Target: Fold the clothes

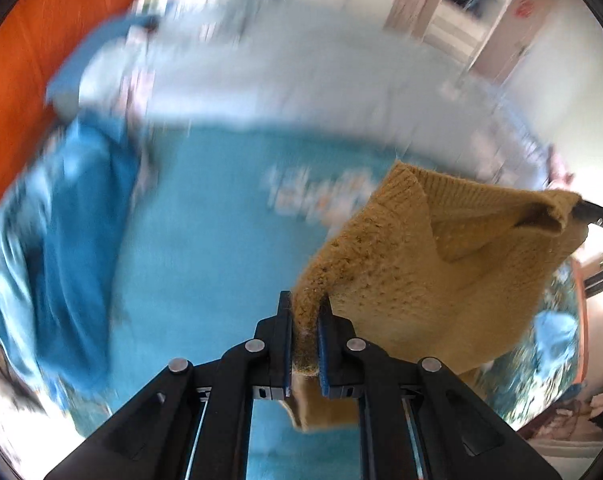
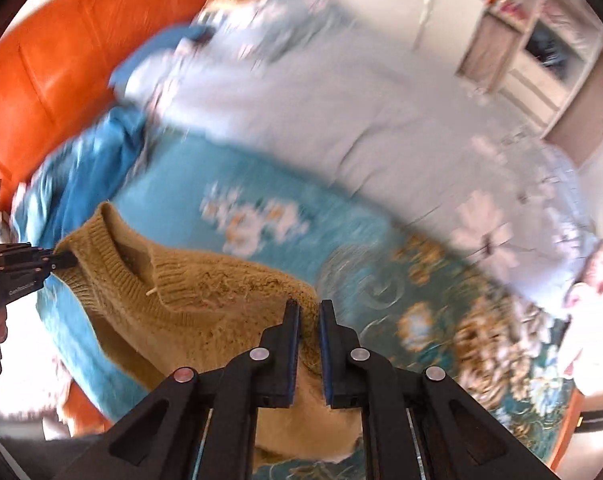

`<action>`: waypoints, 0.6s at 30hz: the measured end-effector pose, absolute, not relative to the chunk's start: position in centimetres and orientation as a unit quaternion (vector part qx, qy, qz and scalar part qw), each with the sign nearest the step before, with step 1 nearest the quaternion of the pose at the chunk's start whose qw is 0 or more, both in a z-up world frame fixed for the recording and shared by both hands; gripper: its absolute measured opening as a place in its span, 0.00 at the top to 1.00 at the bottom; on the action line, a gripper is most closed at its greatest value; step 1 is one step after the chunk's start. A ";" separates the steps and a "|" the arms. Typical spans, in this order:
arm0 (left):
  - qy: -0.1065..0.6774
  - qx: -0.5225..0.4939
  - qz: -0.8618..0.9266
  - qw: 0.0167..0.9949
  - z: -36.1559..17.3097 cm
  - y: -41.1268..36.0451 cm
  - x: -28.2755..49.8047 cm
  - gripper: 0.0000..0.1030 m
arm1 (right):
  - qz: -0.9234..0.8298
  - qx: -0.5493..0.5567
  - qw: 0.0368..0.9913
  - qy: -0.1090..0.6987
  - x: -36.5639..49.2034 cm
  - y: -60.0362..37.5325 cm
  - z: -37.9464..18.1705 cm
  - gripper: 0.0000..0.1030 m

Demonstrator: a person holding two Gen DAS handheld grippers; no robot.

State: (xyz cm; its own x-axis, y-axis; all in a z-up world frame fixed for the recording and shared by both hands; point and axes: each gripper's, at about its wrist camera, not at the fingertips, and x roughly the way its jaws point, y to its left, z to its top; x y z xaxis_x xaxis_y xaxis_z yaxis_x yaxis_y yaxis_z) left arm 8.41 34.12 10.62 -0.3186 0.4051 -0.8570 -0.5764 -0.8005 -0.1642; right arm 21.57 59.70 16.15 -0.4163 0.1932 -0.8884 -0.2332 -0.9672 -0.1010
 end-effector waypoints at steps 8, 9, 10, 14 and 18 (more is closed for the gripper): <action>0.084 -0.345 0.869 0.344 25.3 37.2 11.1 0.90 | 0.895 -0.405 0.184 0.022 26.1 62.5 28.6 0.91; 0.086 -0.328 0.874 0.347 26.8 37.4 11.8 0.90 | 0.901 -0.392 0.186 0.019 26.8 62.5 29.8 0.92; 0.088 -0.311 0.880 0.349 28.2 37.3 12.7 0.90 | 0.906 -0.379 0.188 0.015 27.5 62.6 31.1 0.91; 0.090 -0.268 0.895 0.346 31.8 36.3 15.4 0.90 | 0.924 -0.331 0.189 -0.002 30.6 62.3 36.0 0.92; 0.089 -0.250 0.900 0.346 33.4 35.7 17.9 0.90 | 0.937 -0.291 0.191 -0.015 34.1 62.0 39.4 1.00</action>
